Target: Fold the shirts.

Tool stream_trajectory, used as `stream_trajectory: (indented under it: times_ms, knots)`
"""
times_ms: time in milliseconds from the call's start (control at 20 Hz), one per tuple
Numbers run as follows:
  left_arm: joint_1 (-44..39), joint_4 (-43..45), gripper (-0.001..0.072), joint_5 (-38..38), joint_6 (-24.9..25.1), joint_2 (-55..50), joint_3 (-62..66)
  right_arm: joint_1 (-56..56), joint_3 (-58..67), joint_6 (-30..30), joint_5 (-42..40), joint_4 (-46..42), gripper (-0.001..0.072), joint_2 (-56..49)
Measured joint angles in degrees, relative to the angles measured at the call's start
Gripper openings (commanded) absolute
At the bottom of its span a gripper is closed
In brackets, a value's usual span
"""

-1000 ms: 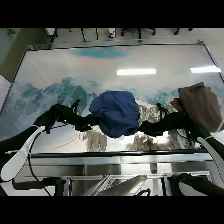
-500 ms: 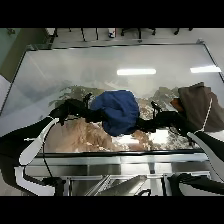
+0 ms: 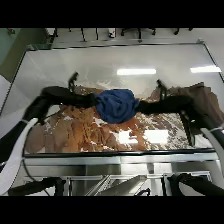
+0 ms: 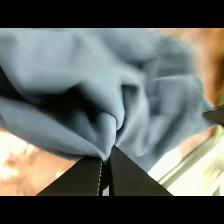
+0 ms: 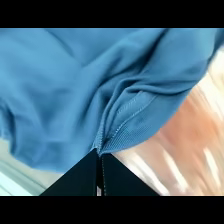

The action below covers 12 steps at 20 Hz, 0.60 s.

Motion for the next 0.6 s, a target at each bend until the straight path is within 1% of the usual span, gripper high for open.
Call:
stream_trajectory:
  times_ms: [150, 300, 450, 600]
  knots:
    - [4.3, 0.2, 0.0009, -0.5, -1.9, 13.2, 7.5, -4.7, 12.5, -1.1, -4.3, 0.0, 0.0022, 10.5]
    - [7.2, 0.2, 0.0009, -3.1, -2.9, 25.2, 17.9, -7.5, 25.9, -2.6, -6.2, -0.5, 0.0022, 19.3]
    - [9.9, 0.5, 0.0009, -4.7, -4.0, 33.1, 27.7, -8.5, 36.5, -3.6, -6.7, -3.9, 0.0022, 25.0]
    - [14.9, 3.6, 0.0009, -4.0, -6.9, 37.0, 35.0, -8.9, 42.7, -4.0, -5.9, -8.0, 0.0022, 28.1]
